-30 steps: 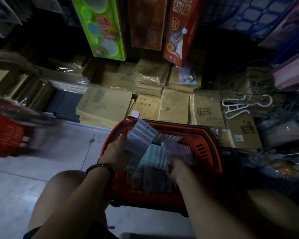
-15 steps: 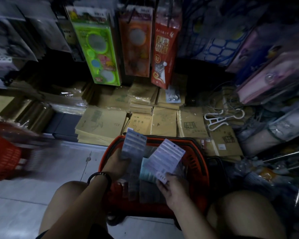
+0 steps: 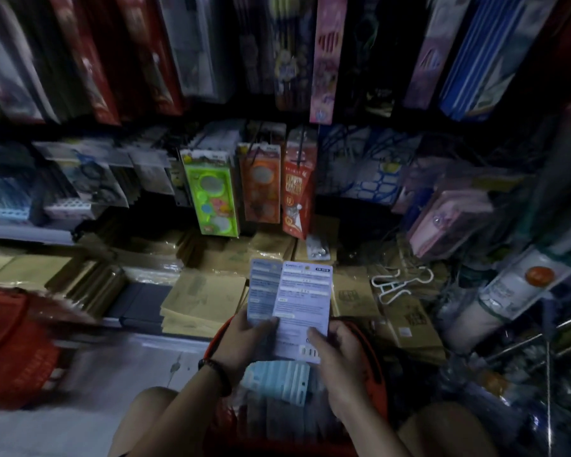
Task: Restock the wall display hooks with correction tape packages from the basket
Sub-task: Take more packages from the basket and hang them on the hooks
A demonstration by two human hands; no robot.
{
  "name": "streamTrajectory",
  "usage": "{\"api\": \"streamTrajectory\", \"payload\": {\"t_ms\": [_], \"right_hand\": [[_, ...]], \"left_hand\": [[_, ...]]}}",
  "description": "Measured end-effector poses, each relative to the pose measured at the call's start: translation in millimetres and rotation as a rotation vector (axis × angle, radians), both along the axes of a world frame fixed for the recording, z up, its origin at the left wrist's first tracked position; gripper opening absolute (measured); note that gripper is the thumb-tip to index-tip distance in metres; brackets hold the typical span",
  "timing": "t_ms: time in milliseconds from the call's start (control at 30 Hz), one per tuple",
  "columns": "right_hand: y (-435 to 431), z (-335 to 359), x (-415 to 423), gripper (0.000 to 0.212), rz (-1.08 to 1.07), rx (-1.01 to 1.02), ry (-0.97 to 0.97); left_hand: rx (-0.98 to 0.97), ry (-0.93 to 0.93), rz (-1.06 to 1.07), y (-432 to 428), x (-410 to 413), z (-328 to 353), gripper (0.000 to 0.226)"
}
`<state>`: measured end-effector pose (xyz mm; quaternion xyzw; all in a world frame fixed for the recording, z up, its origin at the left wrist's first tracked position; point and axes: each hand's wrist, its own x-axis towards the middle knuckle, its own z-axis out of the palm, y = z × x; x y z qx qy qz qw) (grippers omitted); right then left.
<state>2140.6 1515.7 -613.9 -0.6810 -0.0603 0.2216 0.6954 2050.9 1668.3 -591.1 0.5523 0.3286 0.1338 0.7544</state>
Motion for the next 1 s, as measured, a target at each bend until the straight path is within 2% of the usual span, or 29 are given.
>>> {"api": "streamTrajectory", "payload": {"t_ms": [133, 267, 367, 400, 467, 533, 700, 900, 1000], "right_hand": [[-2.1, 48.3, 14.7, 0.021, -0.077, -0.010, -0.336], [-1.8, 104.8, 19.8, 0.029, -0.014, -0.176, -0.682], [1.1, 129.2, 22.6, 0.012, 0.118, -0.148, -0.735], [0.8, 136.0, 26.1, 0.014, 0.134, -0.129, -0.738], [-2.5, 150.0, 39.5, 0.034, 0.135, -0.113, -0.765], [-8.1, 173.8, 53.8, 0.053, 0.121, -0.132, -0.826], [-17.4, 235.9, 84.6, 0.082, 0.154, -0.175, -0.868], [-39.0, 297.8, 121.8, 0.077, 0.084, -0.172, -0.937], [-50.2, 328.5, 140.2, 0.075, -0.020, -0.168, -1.011]], "left_hand": [[0.027, -0.087, 0.035, -9.7, 12.0, 35.3, 0.026], [0.037, -0.150, -0.027, -26.4, 29.8, 93.0, 0.034], [0.040, -0.157, -0.060, -31.8, 43.5, 129.4, 0.049], [0.018, -0.158, -0.063, -32.6, 46.5, 140.1, 0.059], [-0.069, -0.185, -0.071, -30.6, 54.1, 156.5, 0.078], [-0.086, -0.208, -0.070, -29.9, 59.5, 177.4, 0.074], [-0.119, -0.277, -0.151, -32.1, 79.8, 232.8, 0.065], [0.001, -0.383, -0.310, -38.7, 101.5, 308.8, 0.043], [0.131, -0.452, -0.373, -42.8, 122.1, 335.9, 0.054]]}}
